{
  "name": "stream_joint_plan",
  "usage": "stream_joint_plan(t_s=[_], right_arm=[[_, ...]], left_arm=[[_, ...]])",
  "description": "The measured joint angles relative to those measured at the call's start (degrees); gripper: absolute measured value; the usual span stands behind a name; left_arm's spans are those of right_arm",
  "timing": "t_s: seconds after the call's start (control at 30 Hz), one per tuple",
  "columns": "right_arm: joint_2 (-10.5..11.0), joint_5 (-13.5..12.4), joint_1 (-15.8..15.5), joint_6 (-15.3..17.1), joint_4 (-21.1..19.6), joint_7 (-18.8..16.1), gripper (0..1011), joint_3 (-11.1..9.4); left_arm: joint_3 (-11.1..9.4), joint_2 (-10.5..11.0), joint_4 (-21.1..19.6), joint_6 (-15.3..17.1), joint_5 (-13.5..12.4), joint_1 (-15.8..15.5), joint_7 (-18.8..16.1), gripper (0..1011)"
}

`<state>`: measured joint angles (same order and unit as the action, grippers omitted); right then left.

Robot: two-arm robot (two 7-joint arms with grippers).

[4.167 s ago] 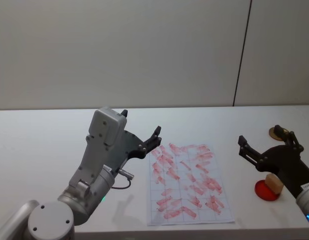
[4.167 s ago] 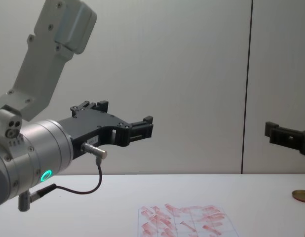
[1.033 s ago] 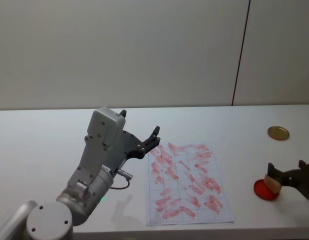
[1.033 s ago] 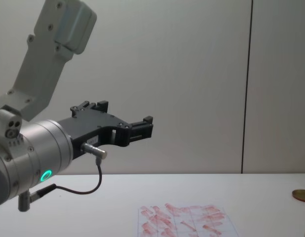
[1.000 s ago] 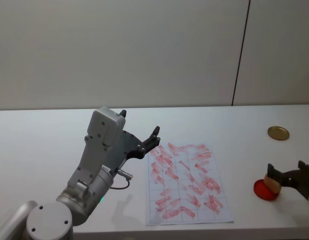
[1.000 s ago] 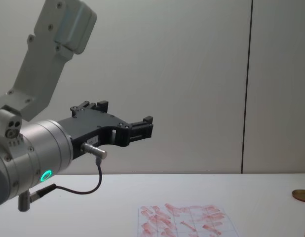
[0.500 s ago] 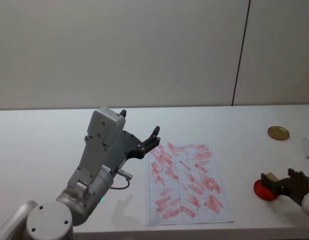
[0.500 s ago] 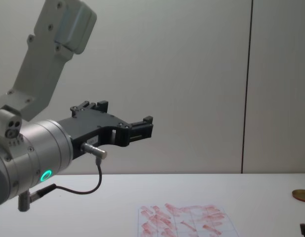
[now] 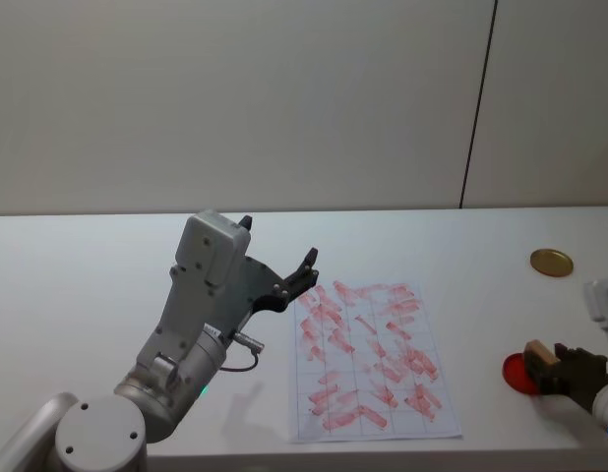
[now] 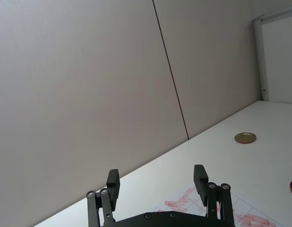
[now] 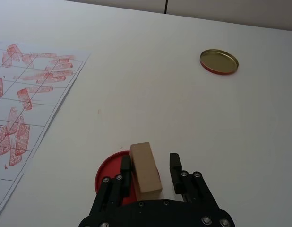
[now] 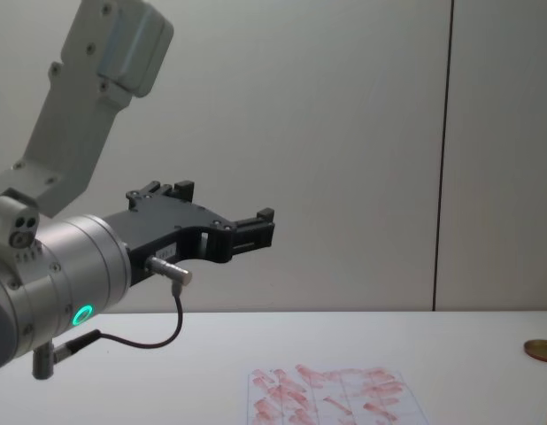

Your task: Use the one hand to pick up the stamp and affix it onto the A4 paper.

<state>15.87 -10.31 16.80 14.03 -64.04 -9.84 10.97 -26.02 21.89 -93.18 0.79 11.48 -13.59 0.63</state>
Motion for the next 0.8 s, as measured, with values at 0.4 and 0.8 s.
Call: stream_joint_plan(t_s=[0.4,0.8], right_arm=[[-0.2,1.2,0.5,0.0,0.7,-0.9,221,0.4],[-0.7,1.4,0.9,0.4,0.5,-0.7,221,0.7]], left_arm=[[0.0,0.0,0.0,0.0,0.0,0.0,0.0,993],[0.0,0.0,0.0,0.0,0.0,0.0,0.0,993]])
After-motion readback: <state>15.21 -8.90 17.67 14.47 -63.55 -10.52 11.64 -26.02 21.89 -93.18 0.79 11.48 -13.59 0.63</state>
